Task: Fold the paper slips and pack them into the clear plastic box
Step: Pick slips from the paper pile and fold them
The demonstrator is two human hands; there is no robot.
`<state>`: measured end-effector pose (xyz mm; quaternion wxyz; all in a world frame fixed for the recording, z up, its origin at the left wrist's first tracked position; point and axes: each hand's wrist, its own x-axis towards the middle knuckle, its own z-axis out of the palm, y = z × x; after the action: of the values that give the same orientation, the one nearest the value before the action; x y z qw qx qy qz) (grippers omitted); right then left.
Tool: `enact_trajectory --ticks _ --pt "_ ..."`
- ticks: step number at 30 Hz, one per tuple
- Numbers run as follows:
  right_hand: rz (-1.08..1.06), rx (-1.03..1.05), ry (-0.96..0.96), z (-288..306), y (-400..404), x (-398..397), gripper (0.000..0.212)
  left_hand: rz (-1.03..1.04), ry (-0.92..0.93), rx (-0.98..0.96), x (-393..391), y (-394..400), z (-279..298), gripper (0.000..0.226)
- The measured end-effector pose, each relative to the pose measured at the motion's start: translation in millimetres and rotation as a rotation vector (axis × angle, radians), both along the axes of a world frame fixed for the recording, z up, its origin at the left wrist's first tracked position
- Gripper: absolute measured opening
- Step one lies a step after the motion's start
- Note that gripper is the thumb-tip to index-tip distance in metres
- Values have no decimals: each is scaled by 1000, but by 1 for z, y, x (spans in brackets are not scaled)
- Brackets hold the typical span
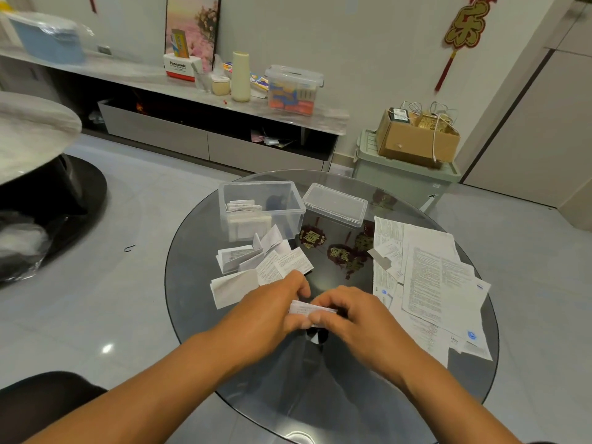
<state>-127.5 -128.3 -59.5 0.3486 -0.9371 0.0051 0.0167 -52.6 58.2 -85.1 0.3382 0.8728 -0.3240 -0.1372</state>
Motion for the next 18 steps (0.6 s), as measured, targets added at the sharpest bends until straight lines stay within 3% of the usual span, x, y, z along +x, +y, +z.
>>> enact_trajectory --ticks 6,11,18 --pt "-5 32 116 2 -1 5 5 -45 -84 38 -4 0 2 28" --pt "-65 37 130 12 0 4 20 -136 -130 106 -10 0 10 27" --pt "-33 71 152 12 -7 7 23 -121 -140 79 -8 0 10 23"
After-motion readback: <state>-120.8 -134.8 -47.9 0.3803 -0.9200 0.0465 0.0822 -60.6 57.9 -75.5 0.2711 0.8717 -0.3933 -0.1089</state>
